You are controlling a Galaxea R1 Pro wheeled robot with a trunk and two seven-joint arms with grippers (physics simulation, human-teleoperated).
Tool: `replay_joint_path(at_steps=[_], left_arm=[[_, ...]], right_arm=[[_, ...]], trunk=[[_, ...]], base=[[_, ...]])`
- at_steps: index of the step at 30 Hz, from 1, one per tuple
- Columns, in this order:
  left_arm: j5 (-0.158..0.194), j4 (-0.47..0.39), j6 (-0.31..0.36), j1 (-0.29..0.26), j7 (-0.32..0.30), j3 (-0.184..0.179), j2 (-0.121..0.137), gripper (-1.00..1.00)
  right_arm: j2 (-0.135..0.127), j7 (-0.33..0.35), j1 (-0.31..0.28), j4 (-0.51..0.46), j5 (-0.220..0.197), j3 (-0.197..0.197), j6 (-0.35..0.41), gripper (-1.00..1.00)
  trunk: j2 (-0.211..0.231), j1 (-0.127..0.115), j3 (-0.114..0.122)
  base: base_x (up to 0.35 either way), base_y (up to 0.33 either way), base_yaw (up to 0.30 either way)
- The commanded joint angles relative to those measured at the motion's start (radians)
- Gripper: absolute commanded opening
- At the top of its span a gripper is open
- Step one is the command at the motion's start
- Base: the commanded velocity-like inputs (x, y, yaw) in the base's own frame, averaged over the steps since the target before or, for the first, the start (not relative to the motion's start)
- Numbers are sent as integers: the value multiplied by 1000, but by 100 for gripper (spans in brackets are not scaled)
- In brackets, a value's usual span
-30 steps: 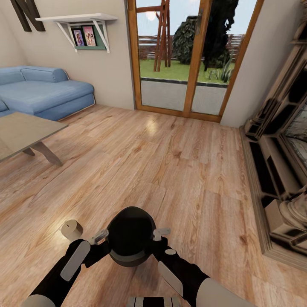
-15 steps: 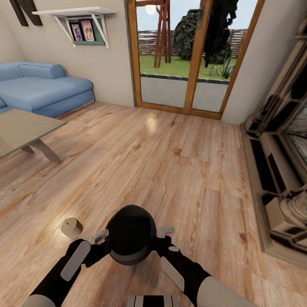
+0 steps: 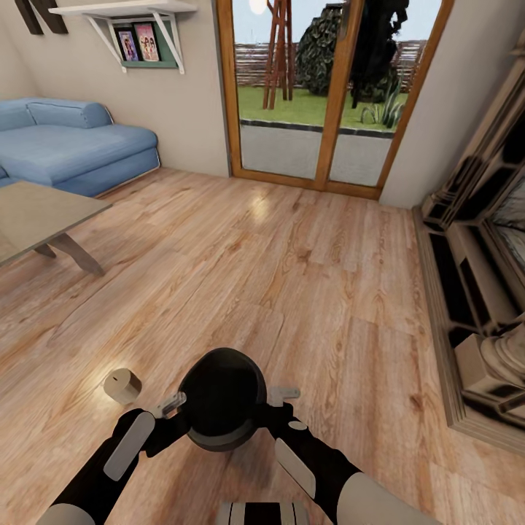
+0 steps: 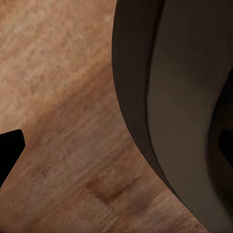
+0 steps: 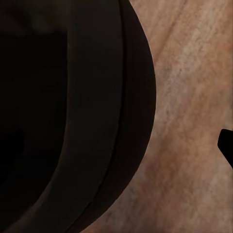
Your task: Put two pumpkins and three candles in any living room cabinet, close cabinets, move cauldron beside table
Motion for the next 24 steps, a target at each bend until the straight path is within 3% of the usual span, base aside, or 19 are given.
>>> replay_joint_path(at_steps=[1, 5, 24], left_arm=[[5, -1, 3, 0, 11, -3, 1, 100], [5, -1, 3, 0, 11, -3, 1, 100], [5, -1, 3, 0, 11, -3, 1, 100]], right_arm=[[0, -8, -1, -1, -3, 4, 3, 100], [0, -8, -1, -1, -3, 4, 3, 100], [0, -8, -1, -1, -3, 4, 5, 100]], trunk=[[-1, 0, -5], [-2, 2, -20], [-2, 3, -32]], base=[[0, 0, 0], [0, 0, 0], [0, 0, 0]])
